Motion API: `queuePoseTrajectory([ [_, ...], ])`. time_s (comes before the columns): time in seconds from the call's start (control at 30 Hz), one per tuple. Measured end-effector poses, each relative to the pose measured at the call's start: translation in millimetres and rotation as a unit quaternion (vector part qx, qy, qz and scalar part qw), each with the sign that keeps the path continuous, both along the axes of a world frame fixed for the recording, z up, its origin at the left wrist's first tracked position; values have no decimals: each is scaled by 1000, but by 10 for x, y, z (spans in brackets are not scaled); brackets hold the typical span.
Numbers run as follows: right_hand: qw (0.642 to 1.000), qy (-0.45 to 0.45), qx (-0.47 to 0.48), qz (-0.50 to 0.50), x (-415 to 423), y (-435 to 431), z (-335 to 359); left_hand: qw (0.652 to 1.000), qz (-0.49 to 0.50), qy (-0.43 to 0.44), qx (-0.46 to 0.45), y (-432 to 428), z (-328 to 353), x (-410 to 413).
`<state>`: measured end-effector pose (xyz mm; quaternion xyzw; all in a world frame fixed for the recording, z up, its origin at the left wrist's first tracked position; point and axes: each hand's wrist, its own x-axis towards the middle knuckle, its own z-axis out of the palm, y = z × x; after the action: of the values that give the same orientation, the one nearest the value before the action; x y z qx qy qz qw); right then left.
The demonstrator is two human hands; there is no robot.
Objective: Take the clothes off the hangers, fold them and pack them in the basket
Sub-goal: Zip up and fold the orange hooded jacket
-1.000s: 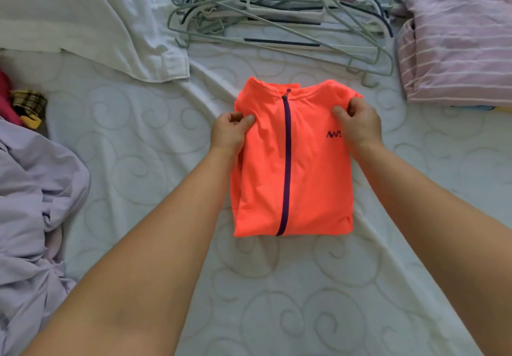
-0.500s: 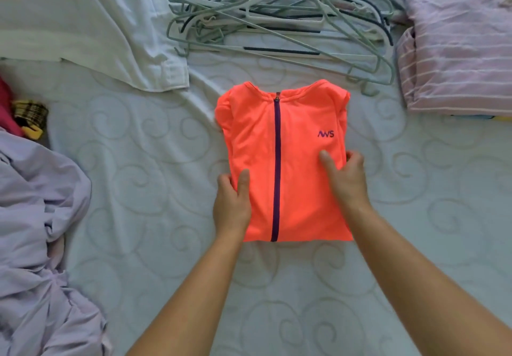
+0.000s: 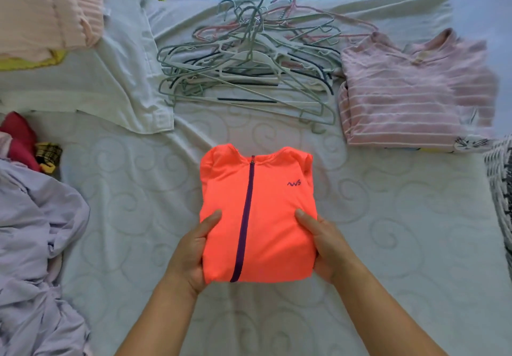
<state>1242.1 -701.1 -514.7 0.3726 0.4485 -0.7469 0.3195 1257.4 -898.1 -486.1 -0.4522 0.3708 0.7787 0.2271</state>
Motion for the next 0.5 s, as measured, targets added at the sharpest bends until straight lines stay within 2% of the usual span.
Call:
queuePoseTrajectory([
  [0.13,1000,-4,-14,-2,8,329,361,998,-24,46,-46,248,318,20],
  [0.3,999,39,-9,30,-201,829,745,997,-44,52,-27,627,580,-215],
  [0.4,995,89,29,21,-533,1163,974,994,-65,78,-40,981,720,-598],
  [0.5,986,137,98,2,-1049,1568,1198,983,-85,162,-24,1426,867,-1163],
])
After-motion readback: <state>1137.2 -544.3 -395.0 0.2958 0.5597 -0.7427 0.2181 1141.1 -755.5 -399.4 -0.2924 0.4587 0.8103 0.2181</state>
